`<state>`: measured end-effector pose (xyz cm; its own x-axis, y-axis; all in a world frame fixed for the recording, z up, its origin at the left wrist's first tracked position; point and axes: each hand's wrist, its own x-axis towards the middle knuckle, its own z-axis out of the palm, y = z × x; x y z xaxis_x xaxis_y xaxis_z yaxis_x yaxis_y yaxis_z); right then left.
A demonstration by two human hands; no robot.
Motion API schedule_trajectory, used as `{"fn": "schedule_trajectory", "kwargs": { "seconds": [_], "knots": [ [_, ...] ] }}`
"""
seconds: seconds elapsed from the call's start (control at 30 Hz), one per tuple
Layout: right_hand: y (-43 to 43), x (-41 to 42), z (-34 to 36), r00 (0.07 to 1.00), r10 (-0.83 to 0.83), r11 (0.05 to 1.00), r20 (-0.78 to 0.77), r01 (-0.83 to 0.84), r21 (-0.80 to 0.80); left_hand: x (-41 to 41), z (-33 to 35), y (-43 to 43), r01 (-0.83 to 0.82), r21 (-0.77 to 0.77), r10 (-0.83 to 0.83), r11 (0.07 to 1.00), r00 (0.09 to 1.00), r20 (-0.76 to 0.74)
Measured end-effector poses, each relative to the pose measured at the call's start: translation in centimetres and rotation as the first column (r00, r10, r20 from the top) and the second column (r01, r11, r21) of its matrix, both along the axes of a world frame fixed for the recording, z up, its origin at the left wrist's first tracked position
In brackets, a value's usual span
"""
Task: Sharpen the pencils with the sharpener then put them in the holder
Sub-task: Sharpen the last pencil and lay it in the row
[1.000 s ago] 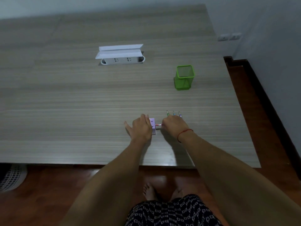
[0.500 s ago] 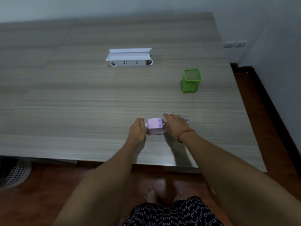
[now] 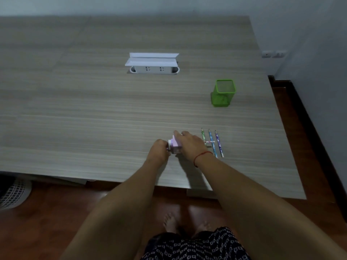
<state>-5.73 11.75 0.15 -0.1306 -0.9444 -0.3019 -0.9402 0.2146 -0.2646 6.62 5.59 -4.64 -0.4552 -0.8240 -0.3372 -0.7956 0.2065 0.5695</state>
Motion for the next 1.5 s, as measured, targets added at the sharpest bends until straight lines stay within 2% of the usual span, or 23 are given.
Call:
{"fn": "schedule_trajectory", "kwargs": {
  "seconds": [0.2,0.43,0.57,0.7,0.8,0.9,1.0,1.07,1.1,1.13,1.2,1.27,1.37,1.5],
  "knots": [
    [-0.8,0.4,1.2,1.0,0.022,0.999,-0.012,-0.022,0.028,-0.5,0.0,-1.4,0.075,-0.022,-0.072,0.997,0.991,0.116],
    [-1.7,0.6,0.9,0.999,0.037,0.999,-0.024,-0.036,0.029,-1.4,0.0,-4.1,0.119,-0.048,-0.109,0.992,0.979,0.171],
    [-2.2,0.8,0.7,0.999,0.013,1.0,-0.041,-0.012,0.015,-2.0,0.1,-5.8,0.238,-0.12,-0.203,0.964,0.946,0.252],
    [-2.7,0.6,1.1,0.998,0.028,0.999,-0.051,-0.026,0.028,-3.1,2.7,-7.9,0.323,-0.191,-0.274,0.927,0.93,0.243],
    [-2.9,0.4,1.3,0.997,0.046,0.998,-0.054,-0.043,0.052,-3.8,6.0,-9.1,0.398,-0.046,-0.363,0.916,0.874,0.324],
    [-3.1,0.3,1.5,0.998,0.043,0.998,-0.055,-0.04,0.054,-3.9,8.3,-9.9,0.312,0.241,-0.384,0.919,0.846,0.37],
    [-3.2,0.4,1.4,0.999,0.019,0.999,-0.043,-0.018,0.034,-3.0,8.0,-8.7,0.188,0.567,-0.438,0.802,0.83,0.344],
    [-3.3,0.6,1.4,0.999,0.043,0.998,-0.025,-0.042,0.039,-2.2,6.2,-6.5,0.149,0.671,-0.48,0.726,0.808,0.34],
    [-3.4,0.7,1.5,0.998,0.065,0.997,-0.014,-0.064,0.053,-1.9,5.2,-5.3,0.145,0.679,-0.493,0.72,0.795,0.354],
    [-3.5,0.7,1.5,0.996,0.085,0.994,-0.006,-0.084,0.064,-1.7,3.8,-4.6,0.153,0.631,-0.472,0.76,0.797,0.375],
    [-3.6,0.7,1.4,0.994,0.113,0.991,0.001,-0.113,0.067,-1.4,1.7,-4.4,0.154,0.411,-0.325,0.898,0.863,0.387],
    [-3.6,0.6,1.1,0.994,0.109,0.992,0.005,-0.109,0.058,-1.5,1.2,-5.1,0.189,0.17,-0.243,0.967,0.888,0.391],
    [-3.4,0.7,0.6,0.997,0.073,0.996,-0.007,-0.072,0.051,-2.0,1.6,-6.4,0.213,-0.003,-0.197,0.977,0.907,0.371],
    [-3.3,0.8,0.5,1.0,0.01,0.999,-0.019,-0.009,0.032,-2.9,3.6,-7.8,0.252,-0.029,-0.225,0.967,0.907,0.356]
  ]
}}
